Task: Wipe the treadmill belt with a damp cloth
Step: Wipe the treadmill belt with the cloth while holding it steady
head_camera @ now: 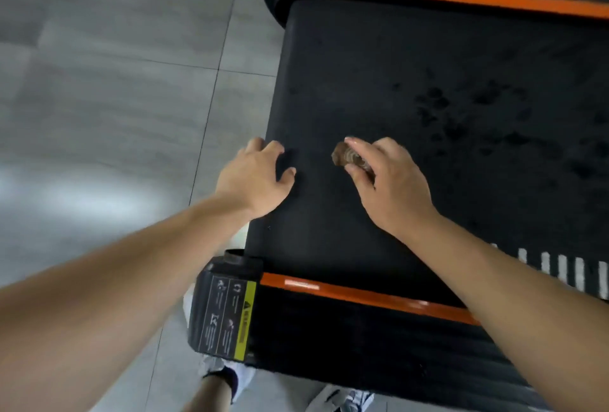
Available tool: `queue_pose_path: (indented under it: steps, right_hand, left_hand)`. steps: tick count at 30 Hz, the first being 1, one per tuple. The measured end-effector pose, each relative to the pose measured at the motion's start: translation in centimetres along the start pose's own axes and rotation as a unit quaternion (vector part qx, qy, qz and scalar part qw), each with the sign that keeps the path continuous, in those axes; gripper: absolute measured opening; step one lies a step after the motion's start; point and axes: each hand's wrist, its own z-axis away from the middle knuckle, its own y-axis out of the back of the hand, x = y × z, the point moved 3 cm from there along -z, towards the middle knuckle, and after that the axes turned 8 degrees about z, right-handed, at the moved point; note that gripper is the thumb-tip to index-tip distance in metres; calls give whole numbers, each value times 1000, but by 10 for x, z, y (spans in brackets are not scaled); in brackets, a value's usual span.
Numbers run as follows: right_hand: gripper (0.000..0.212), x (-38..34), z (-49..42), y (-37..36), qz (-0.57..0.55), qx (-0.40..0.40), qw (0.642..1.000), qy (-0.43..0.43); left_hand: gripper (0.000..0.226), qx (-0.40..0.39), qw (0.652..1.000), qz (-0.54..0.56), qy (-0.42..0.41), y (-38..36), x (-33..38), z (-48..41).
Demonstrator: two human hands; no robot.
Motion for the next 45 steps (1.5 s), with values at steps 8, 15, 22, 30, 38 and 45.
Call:
queue_pose_path:
  steps: [8, 15, 22, 30, 38, 45]
  right_hand:
    - [37, -7, -169, -41, -9, 95, 995, -15]
    - [43, -12, -197, -75, 55, 131, 990, 4]
    - [35, 10, -273, -60, 95, 147, 984, 43]
    - [31, -15, -247, -76, 39, 94, 981, 168]
    - [28, -25, -283, -81, 37, 120, 985, 116]
    - [27, -17, -316, -62, 65, 218, 973, 27]
  left_hand:
    - [62, 48, 991, 105, -71, -7, -10, -114]
    - [74, 72, 966, 218, -116, -47, -27, -119]
    - [75, 79, 951, 263, -141, -53, -32, -122]
    - [77, 76, 940, 294, -152, -52, -35, -119]
    - [76, 65, 941, 298, -148, -50, -35, -117]
    - [75, 72, 940, 300, -148, -51, -35, -117]
